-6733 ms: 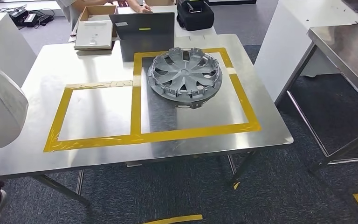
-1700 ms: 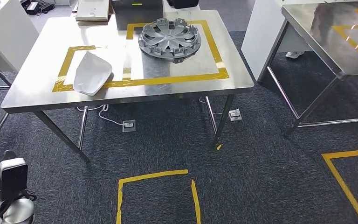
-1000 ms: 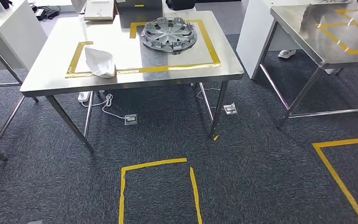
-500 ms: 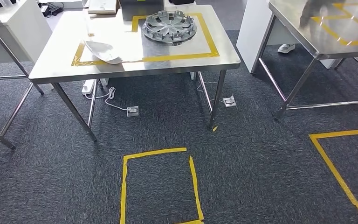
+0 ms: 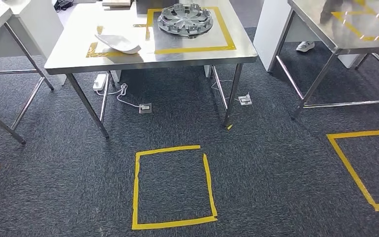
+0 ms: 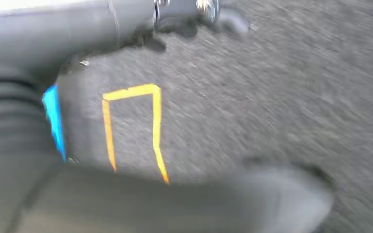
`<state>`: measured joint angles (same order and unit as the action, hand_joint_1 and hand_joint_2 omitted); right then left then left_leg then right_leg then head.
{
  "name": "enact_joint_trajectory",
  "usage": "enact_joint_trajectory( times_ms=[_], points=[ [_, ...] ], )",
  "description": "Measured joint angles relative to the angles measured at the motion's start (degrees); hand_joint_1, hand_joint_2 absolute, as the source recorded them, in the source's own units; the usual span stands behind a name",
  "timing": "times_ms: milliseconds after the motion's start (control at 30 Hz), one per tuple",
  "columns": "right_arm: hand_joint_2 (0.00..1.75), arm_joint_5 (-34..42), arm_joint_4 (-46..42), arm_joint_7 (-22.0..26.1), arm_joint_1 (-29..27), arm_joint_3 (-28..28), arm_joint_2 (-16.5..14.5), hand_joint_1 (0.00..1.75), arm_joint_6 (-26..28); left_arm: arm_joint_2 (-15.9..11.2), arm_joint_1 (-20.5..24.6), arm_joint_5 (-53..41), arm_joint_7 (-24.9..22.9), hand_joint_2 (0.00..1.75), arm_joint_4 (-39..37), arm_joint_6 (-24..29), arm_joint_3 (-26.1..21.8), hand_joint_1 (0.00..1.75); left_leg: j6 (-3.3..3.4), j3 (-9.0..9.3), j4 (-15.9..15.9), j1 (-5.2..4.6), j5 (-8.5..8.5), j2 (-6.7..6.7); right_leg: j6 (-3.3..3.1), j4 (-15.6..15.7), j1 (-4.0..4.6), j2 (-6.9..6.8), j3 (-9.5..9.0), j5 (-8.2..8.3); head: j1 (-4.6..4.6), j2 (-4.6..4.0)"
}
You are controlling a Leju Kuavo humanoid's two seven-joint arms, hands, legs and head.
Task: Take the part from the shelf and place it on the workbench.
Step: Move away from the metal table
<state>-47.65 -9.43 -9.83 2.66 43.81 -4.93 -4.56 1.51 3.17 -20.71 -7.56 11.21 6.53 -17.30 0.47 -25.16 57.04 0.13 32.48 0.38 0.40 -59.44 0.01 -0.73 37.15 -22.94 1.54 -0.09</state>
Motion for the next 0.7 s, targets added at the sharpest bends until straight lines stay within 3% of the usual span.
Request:
enact_joint_trajectory(
  times_ms=[67,133,167,200,233,300,367,600,633,700],
  points=[
    [1.75,1.8,-0.1,0.3,-0.8,-1.9,0.1,0.00,0.2,0.1,-0.5,1.0,-0.7,1.75,0.3,-0.3,1.0,0.00,0.81,-0.70,0.1,0.12,-0.70,0.26,0.69,-4.8,-0.20,0.24,1.84,-3.59,0.04,0.00],
    [1.75,4.4,-0.1,0.8,-1.9,-4.0,0.3,0.00,0.4,0.1,-0.8,2.1,-0.5,1.75,1.2,-0.6,1.9,0.00,1.10,-1.74,0.4,0.05,-1.24,0.32,1.09,-12.6,-0.29,0.31,4.64,-8.04,0.07,0.00],
    [1.75,5.8,-0.1,1.0,-2.6,-5.1,0.4,0.00,0.6,0.0,-0.9,2.7,-0.3,1.75,1.8,-0.8,2.4,0.00,1.10,-2.21,0.5,0.01,-1.44,0.30,1.13,-15.2,-0.30,0.32,5.28,-9.15,0.07,0.00],
    [1.75,7.2,-0.1,1.3,-3.4,-6.2,0.5,0.00,0.7,0.0,-0.9,3.3,-0.1,1.75,2.5,-0.9,2.8,0.00,1.06,-2.56,0.7,-0.02,-1.57,0.24,1.07,-15.7,-0.30,0.35,4.81,-9.18,0.08,0.00],
    [1.75,8.5,-0.1,1.5,-4.1,-7.2,0.6,0.00,0.8,0.0,-0.9,3.8,0.2,1.75,3.3,-1.1,3.2,0.00,1.00,-2.77,0.9,-0.03,-1.65,0.17,0.92,-13.7,-0.28,0.38,3.14,-8.22,0.09,0.00],
    [1.75,11.2,-0.1,2.1,-5.6,-9.4,0.8,0.00,1.0,0.1,-0.9,5.0,0.7,1.75,4.9,-1.5,4.1,0.00,0.74,-2.91,1.1,-0.07,-1.74,0.10,0.36,-5.6,-0.18,0.44,-2.04,-5.66,0.14,0.00],
    [1.75,13.8,-0.1,2.7,-6.7,-11.7,1.0,0.00,1.3,0.1,-0.8,6.1,1.2,1.75,6.4,-1.8,5.0,0.00,0.26,-3.16,1.3,-0.23,-1.74,0.18,-0.15,-0.1,0.02,0.45,-4.97,-4.55,0.16,0.00],
    [1.75,23.7,-1.9,4.9,-8.6,-20.4,1.9,0.00,2.3,-0.1,-3.0,10.4,3.0,1.75,8.5,-3.1,8.0,0.00,-0.30,-3.32,0.8,-0.42,-2.11,0.22,-0.45,0.8,0.18,0.32,-4.94,-4.42,0.13,0.00],
    [1.75,25.2,-2.4,5.2,-8.7,-21.8,2.1,0.00,2.4,-0.2,-3.6,11.0,3.3,1.31,8.7,-3.3,8.5,0.00,-0.40,-3.32,0.7,-0.41,-2.17,0.19,-0.53,0.8,0.19,0.28,-4.92,-4.43,0.13,0.00],
    [0.87,28.1,-3.4,5.7,-8.8,-24.5,2.3,0.00,2.7,-0.3,-4.7,12.2,3.9,0.44,9.1,-3.7,9.4,0.00,-0.58,-3.33,0.6,-0.39,-2.29,0.11,-0.68,0.8,0.22,0.18,-4.91,-4.41,0.13,0.00]
  ],
)
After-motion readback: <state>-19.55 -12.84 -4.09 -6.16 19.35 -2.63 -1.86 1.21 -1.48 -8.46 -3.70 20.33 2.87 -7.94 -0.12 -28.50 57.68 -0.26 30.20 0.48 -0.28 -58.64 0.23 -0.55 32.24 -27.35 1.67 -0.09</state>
